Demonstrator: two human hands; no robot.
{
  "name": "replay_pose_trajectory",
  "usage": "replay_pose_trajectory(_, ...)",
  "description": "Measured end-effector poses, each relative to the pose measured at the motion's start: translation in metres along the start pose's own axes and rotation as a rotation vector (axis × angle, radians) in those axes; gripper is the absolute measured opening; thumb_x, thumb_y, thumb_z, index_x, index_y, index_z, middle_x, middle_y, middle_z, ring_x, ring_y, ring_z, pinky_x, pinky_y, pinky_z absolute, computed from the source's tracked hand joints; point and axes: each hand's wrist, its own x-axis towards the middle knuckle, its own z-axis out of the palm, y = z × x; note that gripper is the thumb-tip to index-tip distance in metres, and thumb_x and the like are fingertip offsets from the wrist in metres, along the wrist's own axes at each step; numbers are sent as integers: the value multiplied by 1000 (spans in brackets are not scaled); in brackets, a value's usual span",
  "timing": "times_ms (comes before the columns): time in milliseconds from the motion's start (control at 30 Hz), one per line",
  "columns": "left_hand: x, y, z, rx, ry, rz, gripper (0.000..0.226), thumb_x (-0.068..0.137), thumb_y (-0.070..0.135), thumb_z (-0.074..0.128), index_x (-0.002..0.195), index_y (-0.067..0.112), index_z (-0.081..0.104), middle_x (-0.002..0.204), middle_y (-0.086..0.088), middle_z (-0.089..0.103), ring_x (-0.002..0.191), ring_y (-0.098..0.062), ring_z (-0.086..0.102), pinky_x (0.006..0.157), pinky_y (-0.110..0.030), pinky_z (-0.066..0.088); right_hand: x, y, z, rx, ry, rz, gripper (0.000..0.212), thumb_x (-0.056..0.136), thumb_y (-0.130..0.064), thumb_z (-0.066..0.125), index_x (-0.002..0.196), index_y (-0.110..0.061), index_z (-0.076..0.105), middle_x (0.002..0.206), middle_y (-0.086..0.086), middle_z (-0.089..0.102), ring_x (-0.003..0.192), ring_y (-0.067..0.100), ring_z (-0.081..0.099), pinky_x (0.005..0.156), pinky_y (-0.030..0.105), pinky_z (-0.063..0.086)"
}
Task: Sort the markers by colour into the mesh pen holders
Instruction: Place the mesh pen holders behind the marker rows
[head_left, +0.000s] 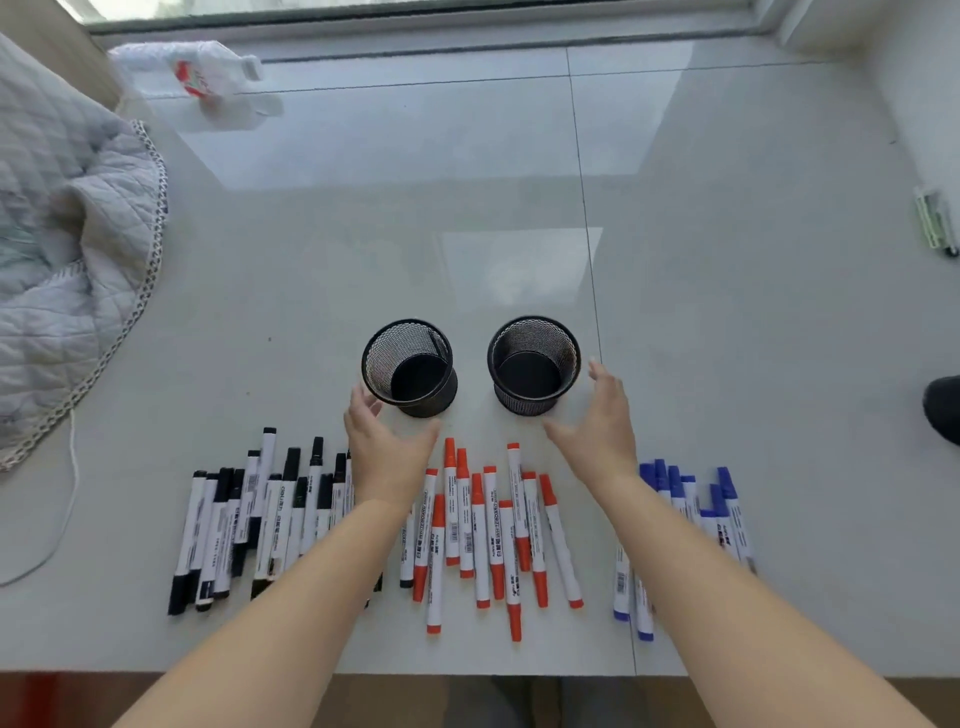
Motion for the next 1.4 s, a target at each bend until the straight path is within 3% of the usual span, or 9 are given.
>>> replay_pose_trajectory(133, -54, 16, 15, -142, 205, -36, 30, 82, 9, 60, 105, 19, 43, 98, 1, 50, 85, -9, 51, 74, -22, 43, -14, 21, -38, 7, 139, 34, 62, 79, -15, 67, 134, -11, 37, 131, 6, 44, 123, 19, 40, 96, 22, 30)
replay_pose_trajectory(300, -112, 49, 72, -44, -124, 229, 31, 84, 7, 56, 83, 37, 47, 85, 11, 53, 75, -5, 52, 62, -10, 44, -22, 70, -106, 145, 356, 185, 49, 80, -11, 64, 124, -9, 45, 123, 7, 49, 114, 19, 47, 92, 25, 36)
replay_pose_trajectory(467, -125, 90, 145, 158, -392, 439, 19, 88, 15, 54, 103, 27, 54, 100, 13, 53, 94, -7, 55, 76, -14, 43, -10, 133, -182, 255, 668, 454, 67, 78, -15, 68, 135, -3, 34, 130, 15, 40, 105, 24, 50, 89, 32, 43)
replay_pose_trajectory(600, -106, 105, 192, 485, -421, 466, 41, 90, 34, 49, 130, 25, 45, 135, 4, 42, 123, -17, 37, 95, -32, 37, 3, 177, -226, 366, 818, 625, 88, 74, -21, 75, 142, -4, 23, 143, 15, 29, 124, 25, 42, 88, 18, 32)
replay_pose_trajectory(767, -80, 103, 214, 796, -378, 403, 54, 92, 45, 42, 142, 32, 29, 154, 3, 20, 141, -24, 10, 113, -43, 18, 25, 217, -258, 389, 804, 536, 95, 67, -26, 80, 142, -6, 24, 144, 10, 31, 134, 21, 34, 109, 26, 28)
replay_pose_trajectory(933, -71, 96, 218, 871, -334, 369, 59, 91, 47, 42, 144, 37, 19, 157, 5, 7, 142, -23, 4, 116, -44, 13, 48, 232, -272, 386, 749, 382, 83, 60, -22, 82, 128, -8, 36, 129, 6, 48, 117, 14, 50, 101, 22, 39)
replay_pose_trajectory(1167, -71, 99, 215, 783, -342, 349, 58, 91, 43, 46, 144, 32, 25, 155, 4, 15, 142, -22, 7, 115, -40, 15, 73, 216, -268, 389, 702, 418, 87, 58, -32, 81, 128, -14, 33, 122, -3, 51, 105, 8, 51, 83, 10, 32)
replay_pose_trajectory(1267, -79, 100, 203, 616, -329, 344, 53, 91, 36, 49, 141, 23, 34, 149, 1, 29, 138, -21, 17, 113, -36, 19, 72, 187, -242, 369, 589, 330, 85, 57, -31, 82, 126, -16, 35, 115, -11, 49, 99, 1, 47, 77, 1, 28)
replay_pose_trajectory(1400, -95, 92, 176, 450, -279, 362, 45, 89, 26, 55, 132, 19, 45, 139, 2, 40, 131, -16, 28, 106, -27, 24, 63, 137, -183, 424, 354, 199, 84, 56, -29, 83, 127, -21, 37, 114, -18, 48, 101, -3, 48, 79, 4, 32)
